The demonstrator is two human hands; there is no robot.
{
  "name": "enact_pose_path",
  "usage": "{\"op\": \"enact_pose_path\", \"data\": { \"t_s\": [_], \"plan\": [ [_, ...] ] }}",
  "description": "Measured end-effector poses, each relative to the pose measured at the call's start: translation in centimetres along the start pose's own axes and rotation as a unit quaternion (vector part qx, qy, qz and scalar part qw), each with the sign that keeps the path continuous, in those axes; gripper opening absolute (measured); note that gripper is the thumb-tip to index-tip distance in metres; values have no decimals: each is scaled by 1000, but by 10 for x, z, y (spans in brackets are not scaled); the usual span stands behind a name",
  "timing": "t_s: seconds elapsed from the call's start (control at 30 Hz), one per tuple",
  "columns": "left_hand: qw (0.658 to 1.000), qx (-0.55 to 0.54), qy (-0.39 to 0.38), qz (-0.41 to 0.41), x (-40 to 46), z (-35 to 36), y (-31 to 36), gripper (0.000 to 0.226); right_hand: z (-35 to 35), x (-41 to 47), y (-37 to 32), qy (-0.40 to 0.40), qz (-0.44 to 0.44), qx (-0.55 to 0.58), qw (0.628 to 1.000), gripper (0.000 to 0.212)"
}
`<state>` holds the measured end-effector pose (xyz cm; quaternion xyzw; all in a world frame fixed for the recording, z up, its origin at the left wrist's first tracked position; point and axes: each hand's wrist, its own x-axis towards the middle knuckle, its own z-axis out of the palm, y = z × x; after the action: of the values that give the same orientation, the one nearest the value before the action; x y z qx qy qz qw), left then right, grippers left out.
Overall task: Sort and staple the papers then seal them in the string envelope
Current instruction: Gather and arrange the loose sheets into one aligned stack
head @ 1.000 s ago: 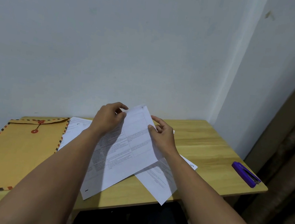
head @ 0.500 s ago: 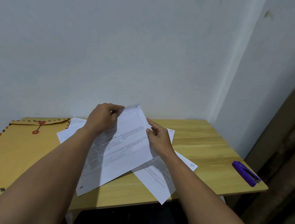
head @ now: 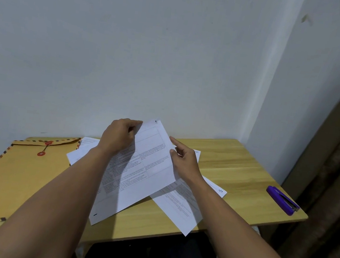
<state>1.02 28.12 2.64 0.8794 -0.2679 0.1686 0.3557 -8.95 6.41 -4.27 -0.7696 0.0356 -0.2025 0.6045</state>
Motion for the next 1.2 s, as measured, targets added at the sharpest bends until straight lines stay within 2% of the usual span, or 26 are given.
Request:
{"op": "enact_pose_path", "data": {
  "t_s": [0.3,0.63,0.87,0.97,1.03,1.07,1.13,1.2],
  "plan": [
    [1000,8,9,7,1,0,1,21,-1,-1,1,4,2,7,1000,47],
    [1000,16,2,16,2,3,2,33,0,-2,-4,14,14,17,1000,45],
    [998,53,-28,17,15,32,-16,39,-11,22,23,-26,76,-33,996,43],
    [997,62,-45,20,26,51,-28,45,-29,51,33,-7,122,-58,991,44],
    [996,63,-49,27,33,66,-37,49,-47,79,45,19,140,-178,974,47],
    [997,61,-47,30,36,72,-40,50,-58,92,51,17,151,-258,954,52],
    [996,64,-43,38,42,86,-46,48,-76,112,61,-8,201,-371,907,67],
    [996,66,-48,46,47,98,-52,47,-87,126,66,-50,255,-426,867,84]
  ]
}}
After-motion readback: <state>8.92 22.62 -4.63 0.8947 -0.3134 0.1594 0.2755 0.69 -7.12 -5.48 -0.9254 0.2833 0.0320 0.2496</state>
